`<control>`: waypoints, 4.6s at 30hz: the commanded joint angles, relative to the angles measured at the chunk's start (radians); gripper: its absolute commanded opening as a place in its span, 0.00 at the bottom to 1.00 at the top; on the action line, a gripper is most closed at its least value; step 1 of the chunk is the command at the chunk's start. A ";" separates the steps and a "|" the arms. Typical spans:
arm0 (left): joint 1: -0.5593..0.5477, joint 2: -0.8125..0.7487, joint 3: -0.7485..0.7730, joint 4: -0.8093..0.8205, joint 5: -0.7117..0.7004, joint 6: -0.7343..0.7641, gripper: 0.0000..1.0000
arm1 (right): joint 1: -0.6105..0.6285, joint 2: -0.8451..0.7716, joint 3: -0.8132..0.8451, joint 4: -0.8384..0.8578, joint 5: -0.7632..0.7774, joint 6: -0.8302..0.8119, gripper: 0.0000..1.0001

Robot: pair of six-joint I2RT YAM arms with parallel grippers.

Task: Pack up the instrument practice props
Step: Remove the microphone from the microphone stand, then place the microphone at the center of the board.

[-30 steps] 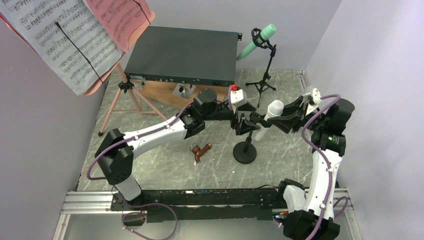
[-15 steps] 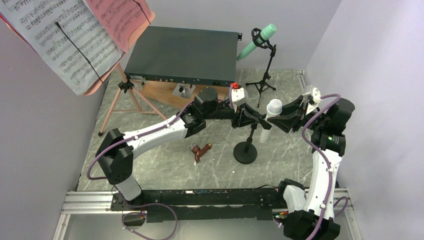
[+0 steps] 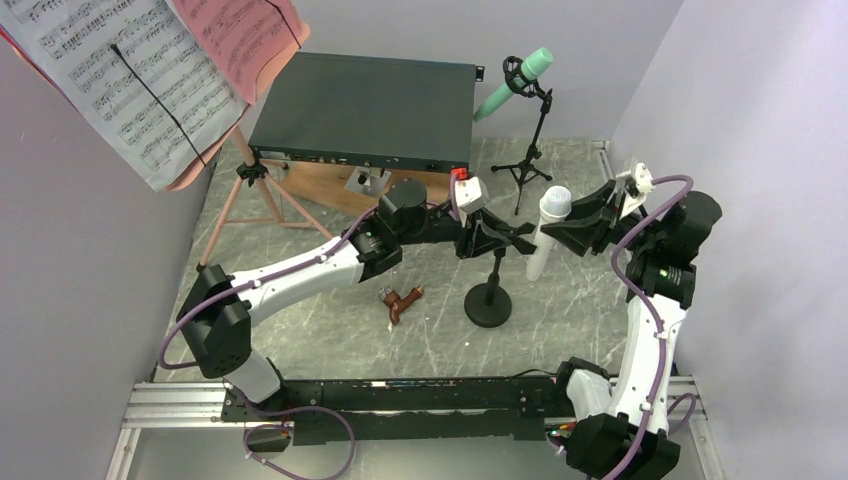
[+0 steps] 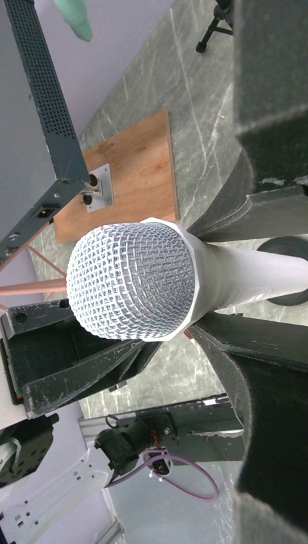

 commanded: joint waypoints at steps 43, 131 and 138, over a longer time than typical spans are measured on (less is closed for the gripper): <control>0.083 -0.109 0.096 -0.187 -0.379 -0.301 1.00 | 0.387 0.444 0.473 -0.149 0.515 0.027 0.00; 0.537 -0.674 -0.585 -1.073 -0.705 -0.741 0.00 | -0.098 0.174 -0.129 -0.010 0.445 -0.162 1.00; 0.811 -0.599 -0.598 -0.993 -0.641 -0.677 0.00 | -0.106 0.175 -0.141 -0.006 0.430 -0.171 1.00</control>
